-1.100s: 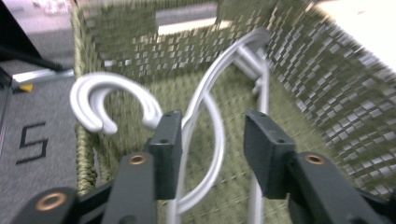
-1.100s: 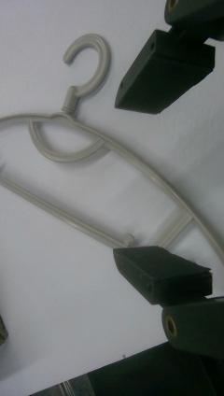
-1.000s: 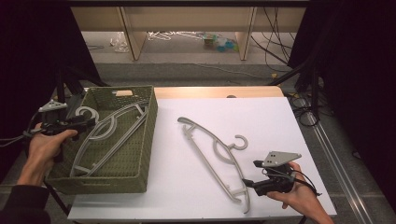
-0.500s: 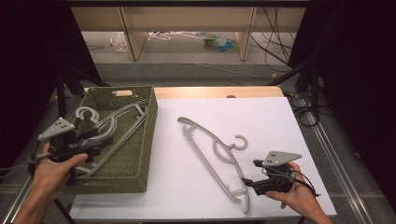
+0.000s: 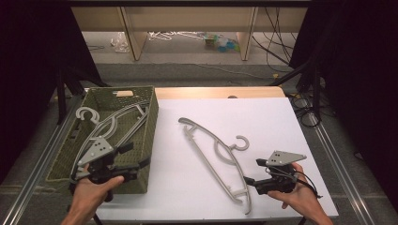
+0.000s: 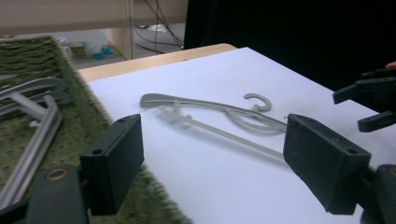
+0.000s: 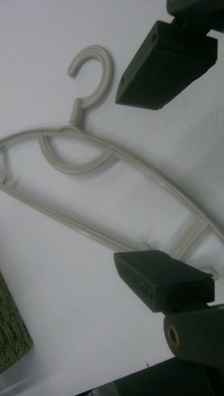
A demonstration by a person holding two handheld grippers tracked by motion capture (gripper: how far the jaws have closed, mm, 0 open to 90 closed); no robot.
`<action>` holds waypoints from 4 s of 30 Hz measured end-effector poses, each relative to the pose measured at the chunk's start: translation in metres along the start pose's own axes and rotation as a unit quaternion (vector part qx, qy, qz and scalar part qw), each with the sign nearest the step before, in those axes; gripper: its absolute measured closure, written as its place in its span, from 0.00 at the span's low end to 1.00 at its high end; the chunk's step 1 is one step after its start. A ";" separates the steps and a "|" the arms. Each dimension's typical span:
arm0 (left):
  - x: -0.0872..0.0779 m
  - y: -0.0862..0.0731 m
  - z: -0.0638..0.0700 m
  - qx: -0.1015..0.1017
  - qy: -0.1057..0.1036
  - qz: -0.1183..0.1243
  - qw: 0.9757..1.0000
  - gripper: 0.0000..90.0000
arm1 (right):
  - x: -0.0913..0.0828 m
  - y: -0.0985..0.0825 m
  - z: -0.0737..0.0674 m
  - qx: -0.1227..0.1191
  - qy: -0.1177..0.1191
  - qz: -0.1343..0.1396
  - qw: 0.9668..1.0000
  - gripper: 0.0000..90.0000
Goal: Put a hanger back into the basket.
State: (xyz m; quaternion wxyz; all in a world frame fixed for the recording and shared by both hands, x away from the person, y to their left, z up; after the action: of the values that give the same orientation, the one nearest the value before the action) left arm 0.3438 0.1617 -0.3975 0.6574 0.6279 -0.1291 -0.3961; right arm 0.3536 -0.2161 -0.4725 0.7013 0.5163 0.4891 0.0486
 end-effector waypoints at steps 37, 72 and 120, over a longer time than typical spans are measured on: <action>0.026 -0.063 0.049 0.041 -0.045 -0.032 0.998 0.20 | 0.062 0.000 0.017 0.068 -0.030 -0.112 0.991 0.40; 0.031 -0.068 0.053 0.031 -0.054 -0.041 0.997 0.22 | 0.084 0.000 0.030 -0.004 -0.024 -0.225 0.974 0.90; 0.191 -0.034 0.062 0.057 -0.157 -0.197 0.966 0.48 | 0.020 0.031 0.012 -0.232 0.009 -0.189 0.954 0.91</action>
State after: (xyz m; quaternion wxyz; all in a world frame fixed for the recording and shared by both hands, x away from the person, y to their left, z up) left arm 0.4147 -0.0098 -0.4806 0.5009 0.6073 -0.1268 -0.6036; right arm 0.3863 -0.1984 -0.4615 0.7935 0.2371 0.5596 0.0318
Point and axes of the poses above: each handheld gripper's, and its own axes: x roughly forward along the jaws, y roughly out of its top, z roughly to its right, the point moved 7 cm from there along x, roughly forward along the jaws, and after that the axes turned 3 degrees about -y, right-handed, at the moved point
